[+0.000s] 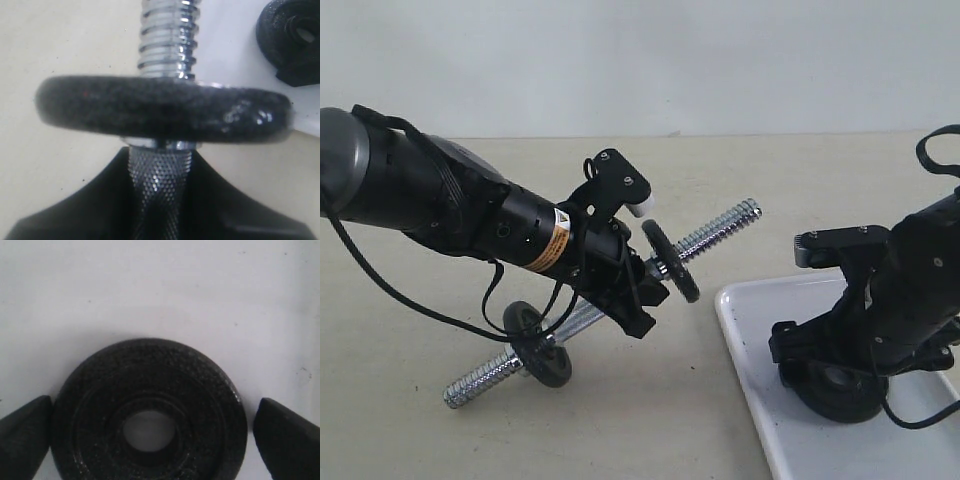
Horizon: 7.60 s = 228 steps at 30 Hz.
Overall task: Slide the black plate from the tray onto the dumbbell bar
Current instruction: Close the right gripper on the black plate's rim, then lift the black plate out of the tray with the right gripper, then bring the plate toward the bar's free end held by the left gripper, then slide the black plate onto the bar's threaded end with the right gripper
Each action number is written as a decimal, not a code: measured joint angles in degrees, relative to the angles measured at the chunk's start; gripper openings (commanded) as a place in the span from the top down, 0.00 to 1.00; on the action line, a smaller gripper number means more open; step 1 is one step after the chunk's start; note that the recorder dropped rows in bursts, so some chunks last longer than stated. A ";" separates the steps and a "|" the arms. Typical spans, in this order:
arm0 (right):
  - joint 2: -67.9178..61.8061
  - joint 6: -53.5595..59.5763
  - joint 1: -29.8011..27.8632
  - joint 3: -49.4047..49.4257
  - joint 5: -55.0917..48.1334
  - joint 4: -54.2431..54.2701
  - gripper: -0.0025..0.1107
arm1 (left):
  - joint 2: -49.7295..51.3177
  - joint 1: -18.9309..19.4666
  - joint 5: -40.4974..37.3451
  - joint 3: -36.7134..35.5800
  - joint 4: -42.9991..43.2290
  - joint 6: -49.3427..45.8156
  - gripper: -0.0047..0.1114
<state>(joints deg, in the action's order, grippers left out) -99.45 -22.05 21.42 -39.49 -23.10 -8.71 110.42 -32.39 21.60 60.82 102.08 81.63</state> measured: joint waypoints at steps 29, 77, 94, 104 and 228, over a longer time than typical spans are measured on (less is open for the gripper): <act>0.10 0.94 -0.10 0.00 -2.26 2.81 0.05 | 0.00 0.00 0.00 0.00 0.00 0.00 0.92; 0.10 1.81 -0.18 0.00 -1.62 4.56 0.28 | 0.10 0.00 0.00 0.00 0.00 0.10 0.92; 0.22 2.47 -0.18 0.00 -1.62 4.79 0.97 | 0.10 0.00 0.00 0.00 0.00 0.10 0.92; -0.12 15.89 -0.18 -1.95 0.14 9.64 0.98 | 0.10 0.00 0.00 0.00 0.00 0.10 0.92; 4.18 89.96 -20.75 -21.64 -49.12 79.25 0.97 | -10.29 2.15 11.09 -2.57 -20.86 -45.15 0.92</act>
<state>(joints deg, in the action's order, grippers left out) -95.27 67.91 0.67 -61.13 -72.22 70.54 100.13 -30.24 32.68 58.24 81.22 36.48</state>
